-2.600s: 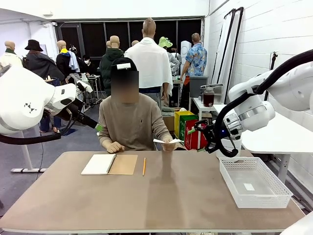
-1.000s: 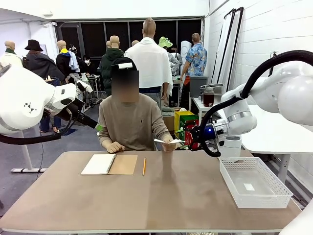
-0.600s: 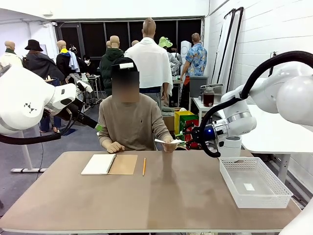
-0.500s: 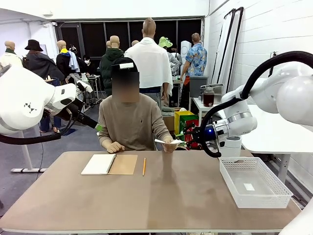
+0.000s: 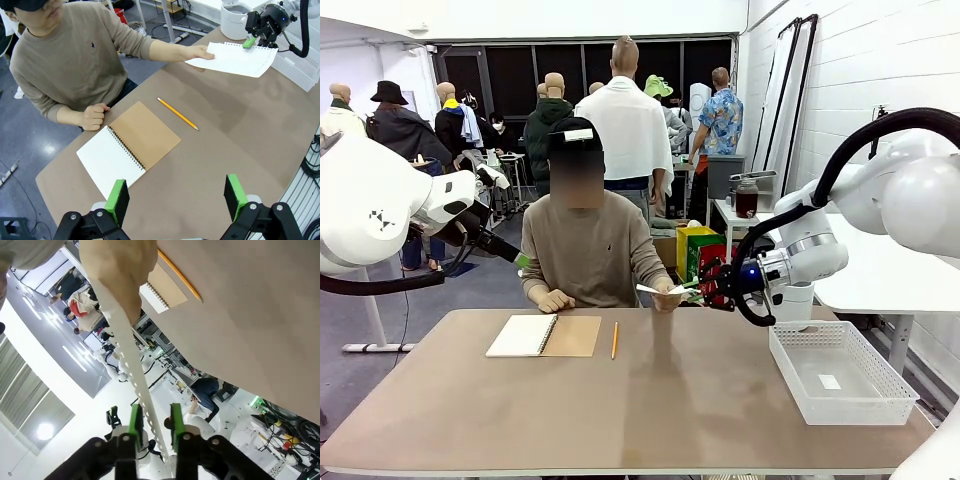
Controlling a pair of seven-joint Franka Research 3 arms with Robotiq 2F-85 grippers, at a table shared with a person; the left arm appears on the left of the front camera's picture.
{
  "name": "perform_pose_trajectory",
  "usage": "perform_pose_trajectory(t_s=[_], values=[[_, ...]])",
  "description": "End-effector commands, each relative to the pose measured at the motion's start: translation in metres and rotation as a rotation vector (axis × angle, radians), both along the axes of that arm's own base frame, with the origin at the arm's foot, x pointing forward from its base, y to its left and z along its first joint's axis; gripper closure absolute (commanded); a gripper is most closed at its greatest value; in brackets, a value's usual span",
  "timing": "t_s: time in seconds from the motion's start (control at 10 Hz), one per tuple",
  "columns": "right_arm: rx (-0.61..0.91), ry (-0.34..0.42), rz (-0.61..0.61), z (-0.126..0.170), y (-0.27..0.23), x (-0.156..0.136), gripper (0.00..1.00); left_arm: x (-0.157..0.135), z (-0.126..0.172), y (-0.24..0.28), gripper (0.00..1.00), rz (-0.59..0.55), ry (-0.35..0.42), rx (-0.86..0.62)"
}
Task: Sort the paper based on its condition.
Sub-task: If a person hands you a paper, place it in the Organizing basket , and if it's crumpled, put it in the Trash can.
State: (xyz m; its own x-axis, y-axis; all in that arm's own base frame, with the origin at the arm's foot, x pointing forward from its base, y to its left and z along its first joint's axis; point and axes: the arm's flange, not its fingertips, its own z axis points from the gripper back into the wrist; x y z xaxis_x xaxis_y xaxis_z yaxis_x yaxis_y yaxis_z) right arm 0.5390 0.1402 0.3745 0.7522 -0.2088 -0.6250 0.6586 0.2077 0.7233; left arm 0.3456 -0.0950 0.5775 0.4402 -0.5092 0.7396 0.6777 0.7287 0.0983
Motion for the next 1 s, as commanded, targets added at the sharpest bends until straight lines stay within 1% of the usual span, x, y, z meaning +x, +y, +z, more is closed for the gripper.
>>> perform_pose_trajectory(t_s=[0.0,0.3,0.5,0.7,0.9], values=[[0.022,0.021,0.008,0.001,0.005,0.008,1.00,-0.001,-0.001,0.001,0.00,-0.012,0.004,-0.003],[0.003,-0.007,-0.014,0.005,0.002,0.006,1.00,-0.001,-0.001,0.001,0.00,-0.012,0.004,-0.003],[-0.009,-0.049,0.015,0.013,-0.001,0.005,1.00,-0.001,-0.001,0.001,0.00,-0.012,0.004,-0.003],[-0.015,-0.102,0.033,0.030,-0.011,0.002,1.00,-0.001,-0.001,0.001,0.00,-0.012,0.004,-0.003],[-0.065,-0.153,0.037,0.051,-0.032,-0.001,1.00,-0.001,-0.001,0.001,0.00,-0.012,0.004,-0.003]])
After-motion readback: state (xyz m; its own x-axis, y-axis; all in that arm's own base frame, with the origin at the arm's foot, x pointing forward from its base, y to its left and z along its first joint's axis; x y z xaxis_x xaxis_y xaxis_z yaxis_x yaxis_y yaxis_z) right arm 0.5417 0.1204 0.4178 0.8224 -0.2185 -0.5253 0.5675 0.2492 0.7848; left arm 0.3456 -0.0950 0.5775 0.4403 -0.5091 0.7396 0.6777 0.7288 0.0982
